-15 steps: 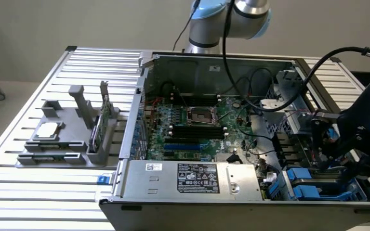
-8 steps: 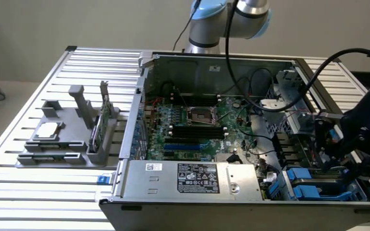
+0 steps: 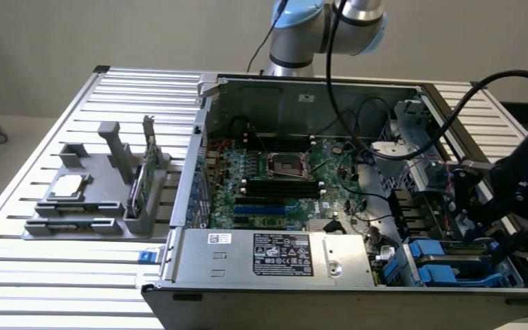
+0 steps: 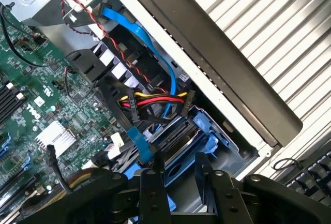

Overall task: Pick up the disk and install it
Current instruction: 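Insert the disk into the insertion slot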

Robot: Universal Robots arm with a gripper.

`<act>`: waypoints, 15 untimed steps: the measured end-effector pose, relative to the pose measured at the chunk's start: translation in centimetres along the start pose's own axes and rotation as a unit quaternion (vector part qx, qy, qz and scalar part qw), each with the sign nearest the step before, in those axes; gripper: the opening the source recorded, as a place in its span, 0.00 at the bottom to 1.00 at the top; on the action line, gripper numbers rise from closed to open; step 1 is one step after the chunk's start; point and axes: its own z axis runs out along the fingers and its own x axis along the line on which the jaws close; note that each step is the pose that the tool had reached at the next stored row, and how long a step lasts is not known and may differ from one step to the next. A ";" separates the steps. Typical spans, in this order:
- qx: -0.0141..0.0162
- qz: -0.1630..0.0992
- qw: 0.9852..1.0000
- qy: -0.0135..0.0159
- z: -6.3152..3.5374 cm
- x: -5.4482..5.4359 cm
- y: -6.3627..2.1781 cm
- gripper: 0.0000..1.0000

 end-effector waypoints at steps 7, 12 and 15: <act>-0.001 0.019 1.000 0.000 0.14 -0.1 0.21 0.37; -0.001 0.034 0.999 0.000 0.18 -0.1 0.32 0.37; -0.001 0.041 0.999 0.000 0.18 -0.1 0.40 0.37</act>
